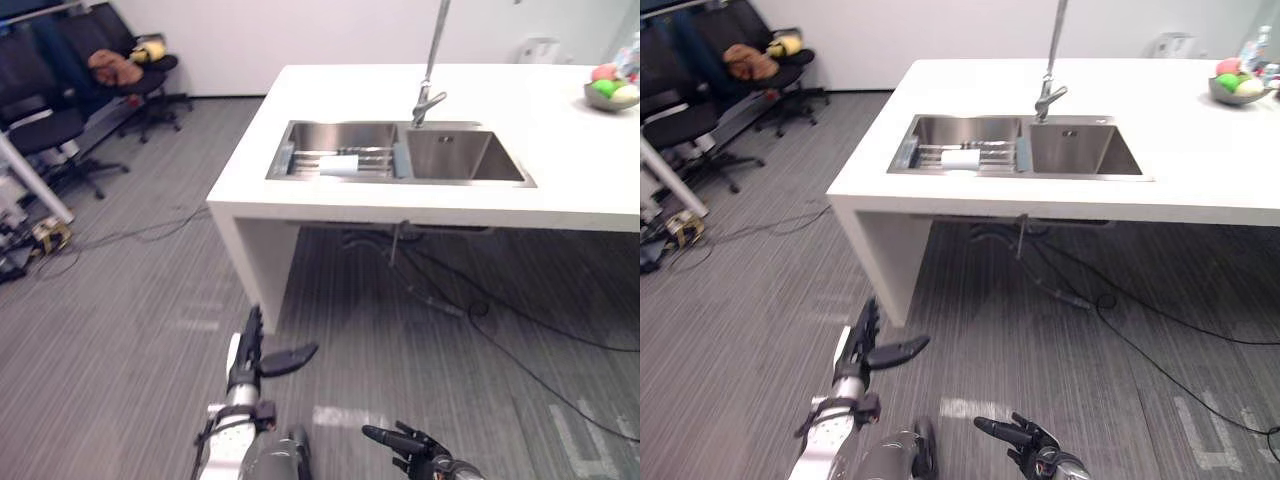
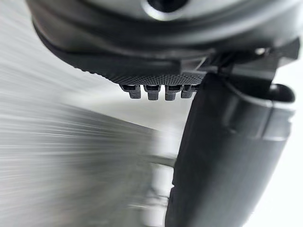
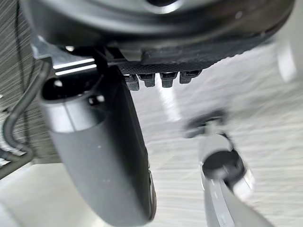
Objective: Walk over to the sink, pick up the cup, carry it to the dishwasher, place the cup inside the dishwasher, then close the dishwasher door
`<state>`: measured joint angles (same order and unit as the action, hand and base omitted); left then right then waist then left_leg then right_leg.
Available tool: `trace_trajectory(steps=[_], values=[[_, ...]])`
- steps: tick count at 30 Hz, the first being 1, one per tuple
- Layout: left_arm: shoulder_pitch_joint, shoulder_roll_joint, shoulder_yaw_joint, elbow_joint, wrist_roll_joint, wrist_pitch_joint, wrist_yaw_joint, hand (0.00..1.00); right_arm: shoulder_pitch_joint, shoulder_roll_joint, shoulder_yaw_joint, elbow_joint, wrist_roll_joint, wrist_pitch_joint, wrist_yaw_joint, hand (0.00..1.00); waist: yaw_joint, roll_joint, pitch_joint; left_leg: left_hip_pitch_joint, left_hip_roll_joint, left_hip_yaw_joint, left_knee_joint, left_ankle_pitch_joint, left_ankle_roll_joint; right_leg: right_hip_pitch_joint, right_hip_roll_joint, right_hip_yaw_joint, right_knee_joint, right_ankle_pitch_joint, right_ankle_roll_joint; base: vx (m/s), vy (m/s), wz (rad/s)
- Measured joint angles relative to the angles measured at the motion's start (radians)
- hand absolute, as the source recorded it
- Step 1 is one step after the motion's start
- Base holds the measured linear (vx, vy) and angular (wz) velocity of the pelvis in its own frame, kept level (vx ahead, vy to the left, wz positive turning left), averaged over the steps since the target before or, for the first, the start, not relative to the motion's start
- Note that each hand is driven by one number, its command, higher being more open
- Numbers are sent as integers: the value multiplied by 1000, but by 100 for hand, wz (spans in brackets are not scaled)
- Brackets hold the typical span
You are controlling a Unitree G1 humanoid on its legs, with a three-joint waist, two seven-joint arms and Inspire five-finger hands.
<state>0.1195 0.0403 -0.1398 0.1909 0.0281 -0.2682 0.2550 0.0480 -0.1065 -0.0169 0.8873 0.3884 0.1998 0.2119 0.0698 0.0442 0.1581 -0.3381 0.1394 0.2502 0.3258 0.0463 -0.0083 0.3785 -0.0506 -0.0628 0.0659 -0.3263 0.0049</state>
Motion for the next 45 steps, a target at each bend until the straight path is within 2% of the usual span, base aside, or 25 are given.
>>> trace_trajectory(steps=[1, 2, 3, 5, 7, 8, 10, 12, 15, 16, 17, 18, 19, 20, 22, 23, 24, 26, 27, 28, 30, 35, 39, 41, 45], values=[[-25, 10, -16, -32, 80, -11, 60, 100, -1, 15, 0, 10, -5, -1, 1, 100, 1, -53, -22, -33, -20, 25, 89, -10, 26, -6, -46, 18, 29, -65, -43, 683, 356, -28], [-54, 21, -24, -90, 194, -19, 147, 100, -10, 22, -9, 28, -25, -19, 2, 100, -9, -96, -38, -58, -59, 47, 135, -80, 85, -47, -97, 45, 112, -67, -36, 697, 326, -5], [-72, 23, -23, -97, 227, -19, 173, 100, -19, 20, -17, 43, -30, -24, -1, 100, -19, -95, -37, -55, -74, 44, 136, -91, 93, -81, -108, 57, 180, -43, -6, 600, 243, 19], [-115, 44, -20, -103, 275, -17, 217, 100, -17, 13, -18, 81, -38, -21, -5, 100, -32, -95, -37, 4, -108, 34, 122, -116, 107, -127, -122, 70, 366, 43, 71, 494, 213, 31], [-136, 92, 0, -163, 289, -10, 281, 100, 12, 31, -18, 67, -38, -35, -19, 100, -35, -99, -39, 164, -137, 40, 49, -178, 102, -294, -155, 89, 814, 297, 233, 698, 283, -5], [-142, 101, 8, -181, 289, -8, 297, 100, 12, 33, -16, 61, -36, -42, -20, 100, -39, -98, -38, 207, -144, 40, 27, -191, 94, -346, -169, 80, 929, 307, 220, 493, 179, -19], [-155, 105, 10, -245, 321, -8, 370, 100, 24, 33, -4, 8, -40, -59, -15, 100, -55, -85, -46, 383, -158, 37, -89, -202, 82, -496, -203, -18, 1107, 248, 111, 449, 121, 2], [-200, 123, -8, -265, 339, -3, 405, 100, 26, 44, -1, -18, -40, -71, -12, 100, -65, -90, -51, 466, -154, 10, -142, -207, 68, -581, -206, -85, 1024, 177, 75, 458, 5, 34], [-246, 143, -15, -267, 372, 48, 407, 100, 32, 74, -16, -62, -48, -68, -10, 100, -89, -82, -47, 537, -109, -24, -152, -249, 0, -617, -161, -141, 607, 150, 51, 494, -143, 44], [-243, 152, -10, -267, 379, 64, 397, 100, 49, 90, -11, -84, -61, -56, -7, 100, -88, -94, -54, 561, -98, -26, -136, -278, -41, -602, -133, -133, 404, 232, 35, 554, -256, 24], [-239, 159, -3, -268, 385, 71, 386, 100, 59, 99, 0, -95, -68, -47, -3, 100, -87, -110, -63, 568, -102, -27, -122, -298, -56, -595, -130, -120, 323, 334, 17, 394, -209, 13], [-229, 155, 12, -264, 401, 75, 366, 100, 67, 101, 16, -108, -79, -40, 6, 100, -87, -99, -70, 583, -86, -30, -92, -338, -65, -586, -117, -116, 315, 345, 24, 479, -245, -6], [-205, 139, 14, -265, 405, 80, 339, 100, 64, 80, 25, -119, -100, -13, 16, 100, -86, -47, -83, 585, -34, -21, -73, -349, -80, -570, -73, -116, 312, 332, 10, 498, -273, -2], [-205, 135, -7, -273, 432, 76, 283, 100, 58, 69, 23, -131, -107, 16, 26, 100, -88, -27, -89, 587, -9, -19, -70, -337, -90, -552, -52, -137, 294, 303, 3, 451, -240, 0], [-214, 146, -35, -280, 463, 63, 228, 100, 55, 68, 23, -131, -112, 34, 31, 100, -88, -23, -91, 591, 5, -17, -80, -318, -102, -546, -40, -150, 291, 287, -6, 300, -198, 14], [-215, 162, -49, -296, 460, 47, 143, 100, 55, 59, 22, -134, -117, 45, 43, 100, -88, -21, -89, 580, 16, -17, -42, -298, -110, -526, -35, -158, 274, 269, -7, 173, -136, 12], [-216, 166, -51, -300, 460, 47, 128, 100, 54, 58, 22, -135, -117, 49, 45, 100, -88, -20, -87, 574, 19, -18, -21, -295, -110, -516, -34, -161, 265, 268, -8, 142, -127, 18], [-233, 220, -78, -338, 429, 35, 15, 100, 69, 39, 21, -148, -117, 55, 66, 100, -86, -8, -82, 454, 77, -28, 282, -251, -104, -407, -30, -188, 167, 279, -9, 161, -124, 30], [-233, 225, -78, -348, 423, 33, 4, 100, 72, 37, 21, -150, -117, 55, 68, 100, -86, -8, -83, 443, 84, -26, 306, -249, -103, -397, -29, -191, 156, 281, -9, 140, -76, 26], [-237, 253, -76, -380, 411, 11, -29, 100, 83, 34, 22, -151, -116, 53, 75, 100, -82, -7, -93, 413, 102, -6, 285, -268, -96, -381, -28, -198, 124, 285, -9, 76, -21, 9], [-270, 307, -71, -414, 385, -23, -94, 100, 86, 7, 20, -129, -116, 51, 75, 100, -75, 13, -112, 405, 107, 39, 123, -236, -83, -380, -24, -196, 102, 290, -1, 124, 18, -3], [-387, 456, -52, -416, 323, -45, -303, 100, 80, -10, -9, -78, -100, 26, 54, 100, -78, 21, -151, 506, 39, 107, -178, -175, -107, -385, -22, -180, 2, 355, 18, 115, 74, -8], [-486, 604, -76, -317, 295, 16, -475, 100, 80, -11, -23, -70, -96, 23, 36, 100, -92, 12, -157, 521, 5, 116, -223, -128, -105, -380, -40, -153, -42, 381, 25, 17, 35, -16], [-584, 672, -104, -238, 221, 87, -576, 100, 77, -10, -24, -70, -96, 27, 43, 100, -109, 12, -158, 521, 2, 115, -238, -122, -104, -379, -35, -154, -58, 392, 21, -16, 8, -2], [-694, 711, -155, -184, 146, 192, -696, 100, 75, -12, -27, -65, -96, 43, 55, 100, -119, 13, -160, 522, 4, 115, -257, -120, -104, -378, -25, -149, -88, 417, 15, -55, -1, -5]])
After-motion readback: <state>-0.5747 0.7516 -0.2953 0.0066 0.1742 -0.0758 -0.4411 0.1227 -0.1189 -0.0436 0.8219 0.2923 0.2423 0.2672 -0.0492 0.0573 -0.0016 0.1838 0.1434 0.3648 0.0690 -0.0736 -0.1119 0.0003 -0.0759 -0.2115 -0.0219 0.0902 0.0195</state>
